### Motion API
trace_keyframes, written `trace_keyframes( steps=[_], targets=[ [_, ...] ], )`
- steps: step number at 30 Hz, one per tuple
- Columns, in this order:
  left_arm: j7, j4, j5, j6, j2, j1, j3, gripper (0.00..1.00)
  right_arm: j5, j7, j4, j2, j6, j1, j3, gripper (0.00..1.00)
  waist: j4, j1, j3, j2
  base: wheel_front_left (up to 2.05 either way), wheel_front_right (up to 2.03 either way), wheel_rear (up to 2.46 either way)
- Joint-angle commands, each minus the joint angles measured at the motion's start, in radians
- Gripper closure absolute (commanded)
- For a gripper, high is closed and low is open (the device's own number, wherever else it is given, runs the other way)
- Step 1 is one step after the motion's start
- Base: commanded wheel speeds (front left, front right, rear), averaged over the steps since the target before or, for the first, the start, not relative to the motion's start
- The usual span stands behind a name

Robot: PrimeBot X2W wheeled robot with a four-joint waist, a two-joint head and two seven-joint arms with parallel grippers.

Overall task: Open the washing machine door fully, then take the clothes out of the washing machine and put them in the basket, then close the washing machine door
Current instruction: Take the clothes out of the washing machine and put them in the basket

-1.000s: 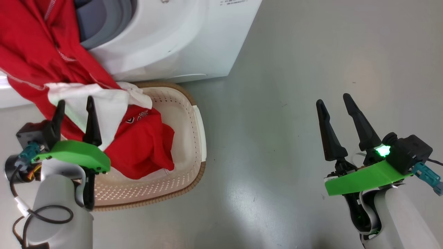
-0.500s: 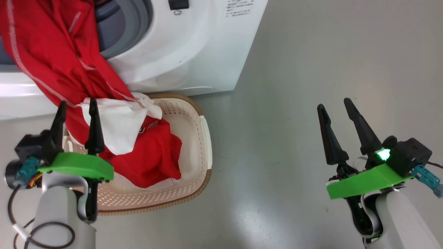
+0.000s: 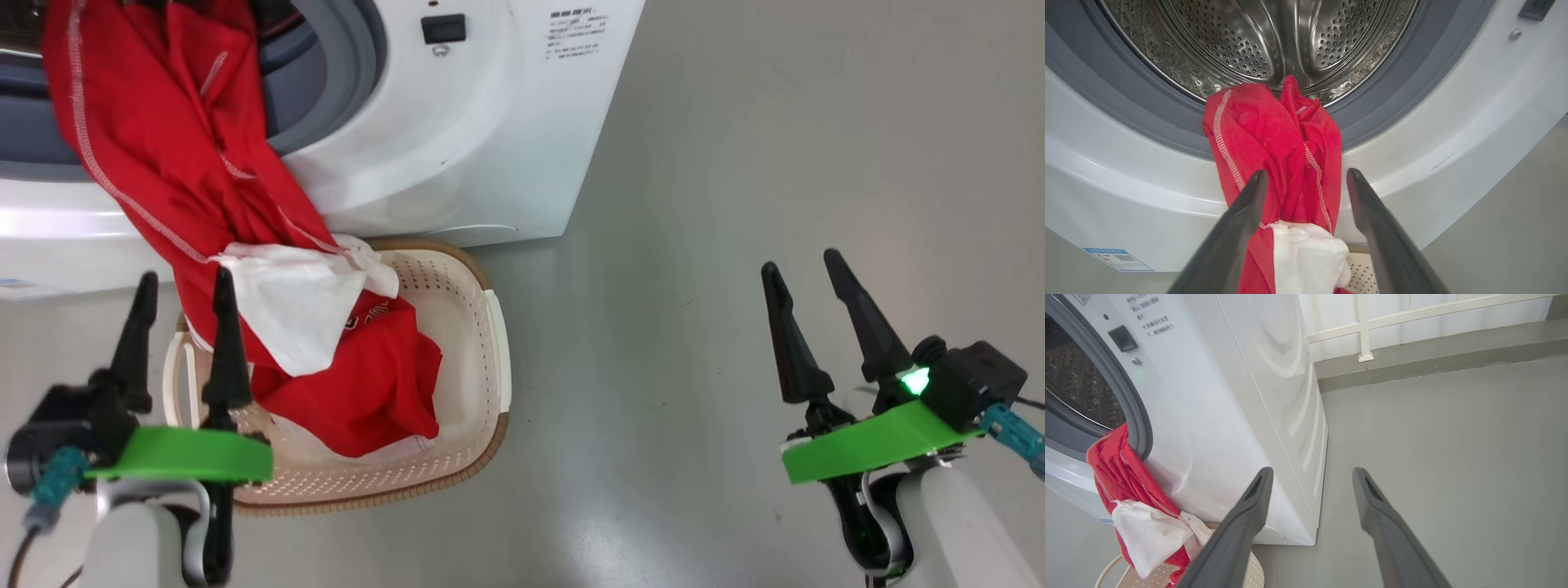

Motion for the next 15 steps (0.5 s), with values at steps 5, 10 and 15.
trace_keyframes(
  steps=[5,10,15],
  targets=[
    [-0.005,-0.089,-0.03,0.01,0.026,0.085,0.001,0.0,-0.002,-0.006,-0.021,0.0,0.007,0.028,0.017,0.0,0.001,0.0,-0.007,0.0,0.0,0.0,0.0],
    [-0.005,-0.145,-0.04,0.035,0.026,0.132,-0.023,0.0,-0.002,-0.006,-0.023,-0.002,0.007,0.03,0.013,0.0,0.004,0.0,-0.007,0.0,0.0,0.0,0.0],
    [-0.005,-0.161,-0.043,0.049,0.026,0.128,-0.036,0.0,-0.003,-0.006,-0.025,-0.005,0.007,0.03,0.012,0.0,0.009,0.0,-0.002,0.0,0.0,0.0,0.0]
  ],
)
